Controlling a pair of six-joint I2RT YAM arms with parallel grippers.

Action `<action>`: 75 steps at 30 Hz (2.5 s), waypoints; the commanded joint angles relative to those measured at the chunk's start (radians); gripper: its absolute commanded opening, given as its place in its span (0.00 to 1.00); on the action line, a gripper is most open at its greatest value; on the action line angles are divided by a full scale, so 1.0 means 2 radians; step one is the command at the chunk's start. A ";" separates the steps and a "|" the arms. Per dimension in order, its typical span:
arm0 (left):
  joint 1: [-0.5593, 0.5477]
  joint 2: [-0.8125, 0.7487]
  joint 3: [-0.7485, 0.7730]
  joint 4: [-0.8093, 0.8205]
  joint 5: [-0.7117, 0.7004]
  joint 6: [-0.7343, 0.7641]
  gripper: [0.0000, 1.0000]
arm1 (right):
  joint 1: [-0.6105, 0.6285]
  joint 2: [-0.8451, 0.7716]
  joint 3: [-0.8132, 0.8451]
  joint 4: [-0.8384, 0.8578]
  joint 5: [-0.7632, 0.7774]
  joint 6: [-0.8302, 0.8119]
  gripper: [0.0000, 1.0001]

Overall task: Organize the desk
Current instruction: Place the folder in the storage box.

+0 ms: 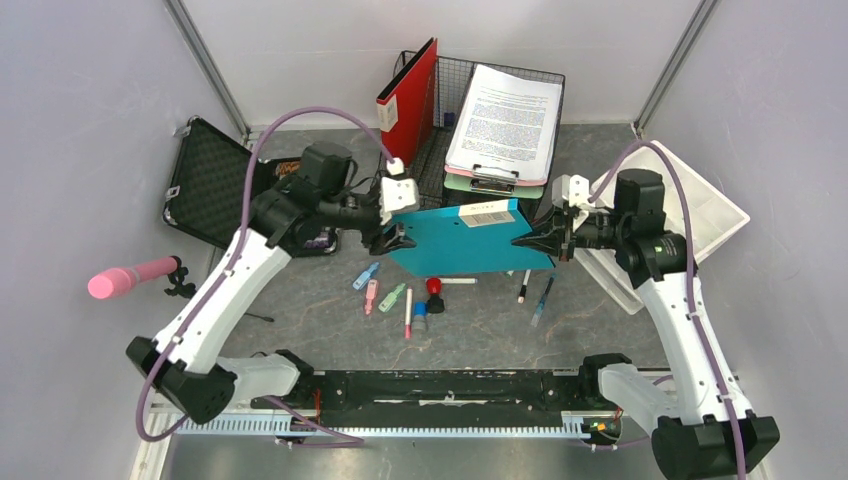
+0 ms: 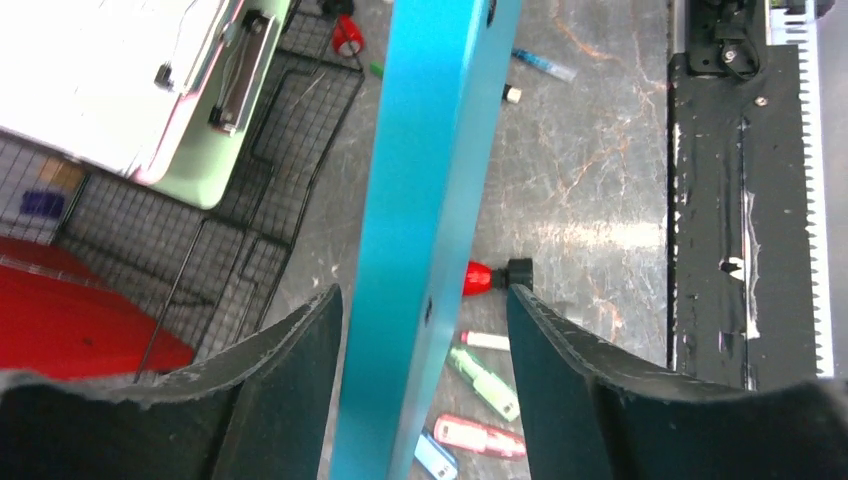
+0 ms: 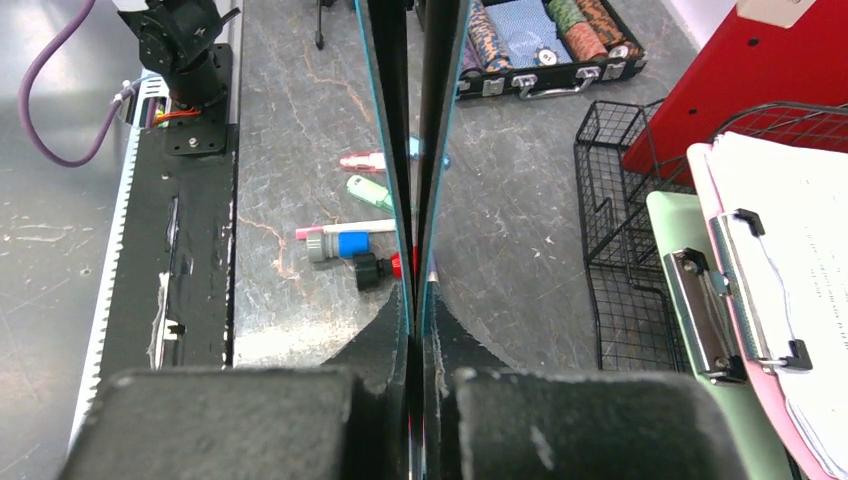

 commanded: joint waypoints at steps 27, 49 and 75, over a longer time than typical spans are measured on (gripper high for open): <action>-0.117 0.206 0.248 -0.141 -0.044 0.016 0.25 | 0.001 -0.032 -0.015 0.044 0.006 0.018 0.00; 0.086 0.025 0.134 0.262 -0.134 -0.332 0.02 | 0.001 -0.059 0.012 0.129 0.202 0.171 0.98; 0.129 0.251 0.072 0.782 -0.175 -0.504 0.02 | 0.001 0.012 -0.002 0.139 0.222 0.156 0.98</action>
